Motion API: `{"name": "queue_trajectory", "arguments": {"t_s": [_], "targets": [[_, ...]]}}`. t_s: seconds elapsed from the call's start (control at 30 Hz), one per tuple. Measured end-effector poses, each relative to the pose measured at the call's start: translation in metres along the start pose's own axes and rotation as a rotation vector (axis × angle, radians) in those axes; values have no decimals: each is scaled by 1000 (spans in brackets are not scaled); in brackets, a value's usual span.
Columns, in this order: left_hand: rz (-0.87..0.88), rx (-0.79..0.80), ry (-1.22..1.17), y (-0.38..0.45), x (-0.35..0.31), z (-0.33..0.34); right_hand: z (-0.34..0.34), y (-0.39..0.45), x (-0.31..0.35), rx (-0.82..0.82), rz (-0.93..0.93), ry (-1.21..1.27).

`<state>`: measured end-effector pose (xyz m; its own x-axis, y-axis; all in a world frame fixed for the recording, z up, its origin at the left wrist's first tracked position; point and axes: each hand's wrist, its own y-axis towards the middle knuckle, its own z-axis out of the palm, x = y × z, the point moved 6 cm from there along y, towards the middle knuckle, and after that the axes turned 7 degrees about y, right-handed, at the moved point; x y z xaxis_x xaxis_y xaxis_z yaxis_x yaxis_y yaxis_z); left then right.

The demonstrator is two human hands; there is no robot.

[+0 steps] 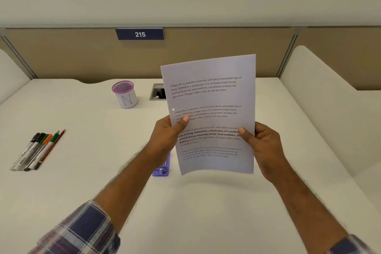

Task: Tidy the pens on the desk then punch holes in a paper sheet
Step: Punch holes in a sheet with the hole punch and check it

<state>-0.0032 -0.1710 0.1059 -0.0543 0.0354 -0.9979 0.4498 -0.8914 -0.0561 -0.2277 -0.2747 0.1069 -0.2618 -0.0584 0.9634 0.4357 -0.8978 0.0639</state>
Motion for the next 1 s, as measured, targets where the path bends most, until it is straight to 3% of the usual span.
{"name": "queue_trajectory", "arguments": {"t_s": [0.13, 0.33, 0.57, 0.7, 1.0], "targets": [[84, 37, -4, -6, -5, 7, 1, -4, 7, 31, -73, -60], [40, 107, 79, -14, 12, 14, -1, -7, -5, 32, -28, -52], [151, 21, 50, -19, 5, 17, 3, -7, 10, 27, -176, -121], [36, -39, 73, -24, 31, 19, -1, -7, -17, 17, -52, -138], [25, -148, 152, -35, 44, 22, -12, -16, -41, -39, 11, -130]]}}
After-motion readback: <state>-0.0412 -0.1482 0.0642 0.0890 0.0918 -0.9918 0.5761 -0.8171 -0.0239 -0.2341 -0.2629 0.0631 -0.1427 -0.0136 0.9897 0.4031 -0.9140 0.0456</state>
